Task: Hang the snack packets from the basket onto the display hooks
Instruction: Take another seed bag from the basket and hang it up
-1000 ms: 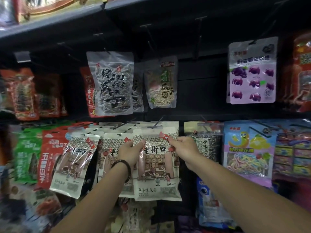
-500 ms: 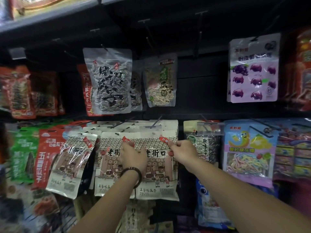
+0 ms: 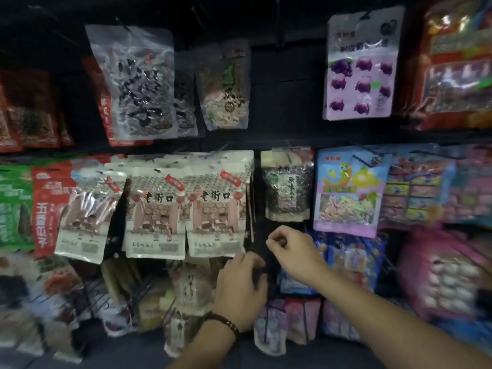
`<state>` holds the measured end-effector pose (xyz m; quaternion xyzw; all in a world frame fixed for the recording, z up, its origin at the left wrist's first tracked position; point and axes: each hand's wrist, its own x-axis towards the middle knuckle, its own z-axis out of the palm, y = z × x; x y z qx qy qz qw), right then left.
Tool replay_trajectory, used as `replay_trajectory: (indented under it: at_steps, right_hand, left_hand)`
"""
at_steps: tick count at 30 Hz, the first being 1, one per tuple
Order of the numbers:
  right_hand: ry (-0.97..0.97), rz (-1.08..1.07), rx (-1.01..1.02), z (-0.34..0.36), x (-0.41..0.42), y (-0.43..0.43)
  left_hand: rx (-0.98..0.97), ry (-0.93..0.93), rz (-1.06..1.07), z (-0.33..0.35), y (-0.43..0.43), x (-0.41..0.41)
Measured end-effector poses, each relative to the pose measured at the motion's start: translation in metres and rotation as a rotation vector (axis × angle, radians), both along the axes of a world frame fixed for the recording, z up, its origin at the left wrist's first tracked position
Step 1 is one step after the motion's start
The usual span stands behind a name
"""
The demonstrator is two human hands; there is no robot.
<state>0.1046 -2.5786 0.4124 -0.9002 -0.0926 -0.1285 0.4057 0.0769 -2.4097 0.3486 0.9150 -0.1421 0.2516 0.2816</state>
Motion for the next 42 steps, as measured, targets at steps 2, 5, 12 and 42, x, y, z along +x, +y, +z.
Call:
replay_trajectory:
  at_steps: [2, 5, 12, 42]
  right_hand:
    - [0.062, 0.042, -0.047, -0.033, -0.031, -0.025]
    - [0.152, 0.025, -0.074, -0.089, -0.076, -0.064]
    - [0.484, -0.111, -0.033, -0.252, -0.191, -0.14]
    - [1.16, -0.723, 0.74, -0.512, -0.248, -0.196]
  left_hand:
    - [0.005, 0.081, -0.083, -0.03, -0.022, -0.019]
    - [0.057, 0.213, -0.146, -0.075, -0.058, -0.051]
    - [0.101, 0.618, -0.197, -0.207, -0.113, -0.133]
    - [0.094, 1.31, 0.19, -0.463, -0.194, -0.116]
